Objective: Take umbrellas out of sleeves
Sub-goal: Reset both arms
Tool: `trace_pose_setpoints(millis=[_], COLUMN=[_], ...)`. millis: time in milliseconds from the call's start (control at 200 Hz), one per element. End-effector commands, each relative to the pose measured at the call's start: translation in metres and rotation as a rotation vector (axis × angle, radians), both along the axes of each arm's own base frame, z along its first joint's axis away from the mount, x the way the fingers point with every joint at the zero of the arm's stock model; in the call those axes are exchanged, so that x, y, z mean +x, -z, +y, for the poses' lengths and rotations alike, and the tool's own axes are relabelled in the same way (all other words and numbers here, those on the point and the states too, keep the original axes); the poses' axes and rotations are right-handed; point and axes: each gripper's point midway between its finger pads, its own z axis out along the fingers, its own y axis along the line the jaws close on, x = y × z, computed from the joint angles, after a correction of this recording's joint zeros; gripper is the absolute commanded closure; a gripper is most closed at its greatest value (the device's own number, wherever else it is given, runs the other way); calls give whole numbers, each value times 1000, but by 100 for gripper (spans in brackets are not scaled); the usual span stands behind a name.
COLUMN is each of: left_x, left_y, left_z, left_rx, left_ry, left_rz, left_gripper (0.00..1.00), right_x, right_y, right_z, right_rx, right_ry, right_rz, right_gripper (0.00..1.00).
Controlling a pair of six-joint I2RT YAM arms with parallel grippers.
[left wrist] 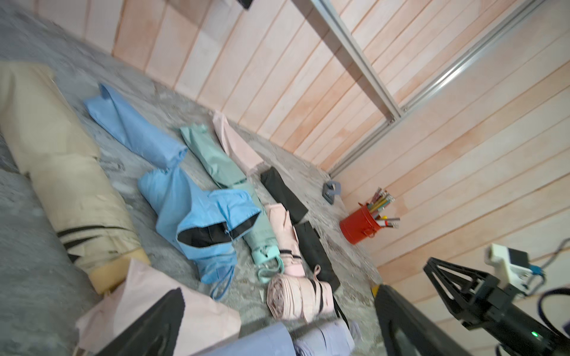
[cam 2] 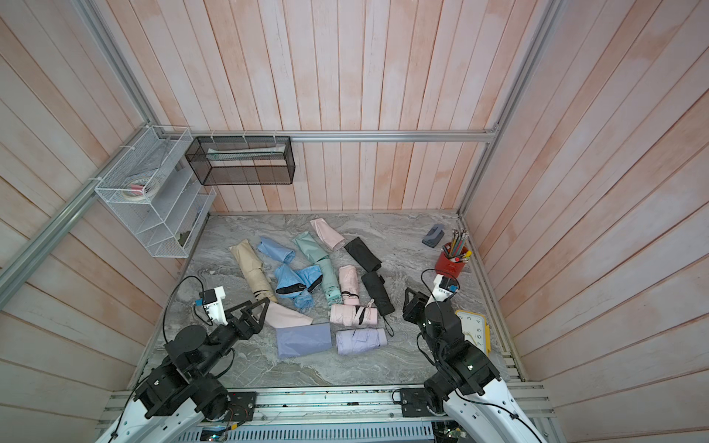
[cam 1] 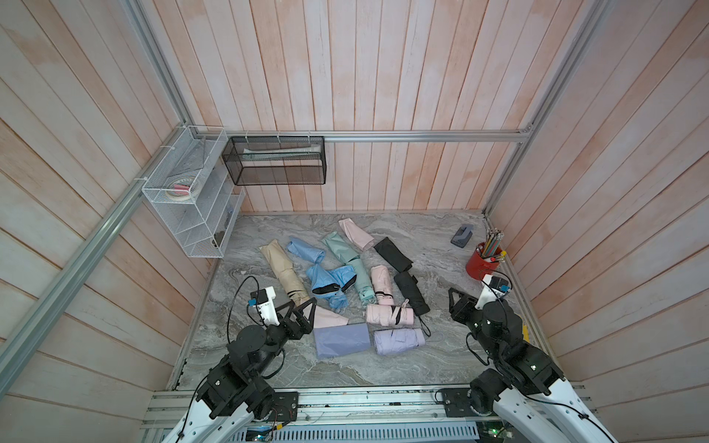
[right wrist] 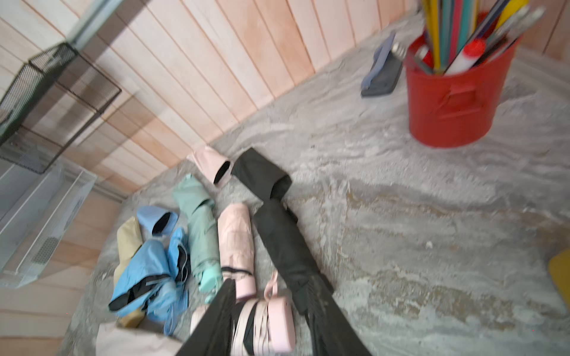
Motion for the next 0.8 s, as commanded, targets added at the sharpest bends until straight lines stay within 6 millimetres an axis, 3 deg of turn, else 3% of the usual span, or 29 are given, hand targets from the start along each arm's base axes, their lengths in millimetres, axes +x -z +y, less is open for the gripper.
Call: trace_pose_setpoints(millis=[0, 145, 235, 320, 395, 605, 725, 795], left_x=[9, 15, 19, 22, 22, 28, 37, 43], left_y=[-33, -51, -57, -60, -64, -60, -44, -33], left_z=[33, 47, 61, 78, 78, 74, 79, 83], left_rx=[46, 154, 237, 275, 337, 554, 656, 687], left_ry=[-184, -279, -375, -491, -518, -566, -607, -620], left_rz=[-141, -259, -316, -357, -445, -574, -571, -561], left_gripper=[0, 0, 0, 0, 0, 0, 0, 0], right_x=[11, 7, 2, -3, -2, 16, 23, 26], right_y=[-50, -81, -90, -95, -94, -53, -18, -2], right_z=[-30, -54, -69, -78, -75, -55, -43, -47], right_rx=[-65, -132, -225, -314, -423, -676, -742, -736], right_ry=[172, 296, 372, 431, 426, 346, 254, 236], right_rz=[-188, -328, -400, -479, -538, -538, -558, -572], right_gripper=[52, 35, 7, 6, 6, 2, 2, 2])
